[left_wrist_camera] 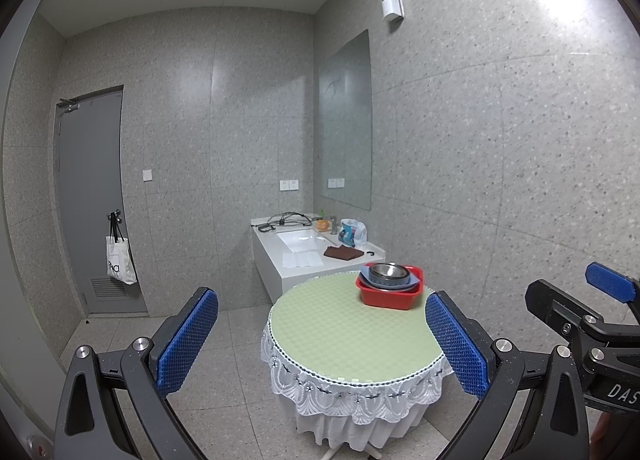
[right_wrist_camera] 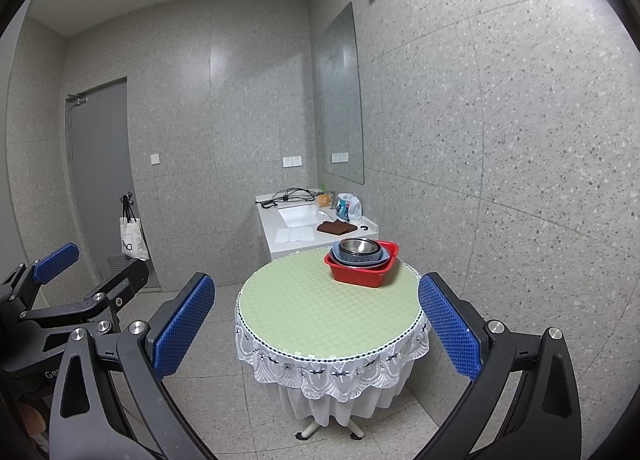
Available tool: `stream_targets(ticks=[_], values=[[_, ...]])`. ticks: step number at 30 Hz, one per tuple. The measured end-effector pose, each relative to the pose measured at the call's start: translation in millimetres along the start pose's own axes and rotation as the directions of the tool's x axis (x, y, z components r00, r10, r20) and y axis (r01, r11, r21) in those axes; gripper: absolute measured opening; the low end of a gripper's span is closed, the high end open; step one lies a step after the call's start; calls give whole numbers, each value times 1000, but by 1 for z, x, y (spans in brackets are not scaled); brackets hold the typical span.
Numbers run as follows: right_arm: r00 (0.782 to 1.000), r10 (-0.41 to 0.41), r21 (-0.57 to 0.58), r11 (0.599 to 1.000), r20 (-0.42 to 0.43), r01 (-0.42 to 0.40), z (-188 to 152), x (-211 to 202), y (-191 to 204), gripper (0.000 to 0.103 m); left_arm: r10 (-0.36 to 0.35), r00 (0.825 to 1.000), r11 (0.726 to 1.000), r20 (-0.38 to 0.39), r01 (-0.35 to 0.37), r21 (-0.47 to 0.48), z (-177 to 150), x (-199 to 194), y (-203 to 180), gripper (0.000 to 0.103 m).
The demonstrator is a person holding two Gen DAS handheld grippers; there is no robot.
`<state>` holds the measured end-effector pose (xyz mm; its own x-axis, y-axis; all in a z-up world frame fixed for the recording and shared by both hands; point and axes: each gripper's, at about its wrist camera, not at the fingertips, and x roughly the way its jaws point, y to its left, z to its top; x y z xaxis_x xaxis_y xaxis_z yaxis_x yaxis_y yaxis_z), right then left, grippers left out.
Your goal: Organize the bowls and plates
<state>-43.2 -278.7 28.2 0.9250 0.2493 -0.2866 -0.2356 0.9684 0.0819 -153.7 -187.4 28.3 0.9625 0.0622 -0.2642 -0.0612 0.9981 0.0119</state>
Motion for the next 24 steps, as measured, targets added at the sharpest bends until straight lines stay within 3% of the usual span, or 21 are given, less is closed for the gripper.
stream_targets(ticks=[13, 24], values=[[1000, 0, 0, 1000, -12, 0, 3, 27, 4, 103, -7, 1000, 1000, -15, 7, 3, 9, 37, 14, 102], [999, -16, 5, 1000, -32, 17, 9, 70, 12, 103, -21, 999, 1000, -25, 21, 10, 24, 101, 38, 102]])
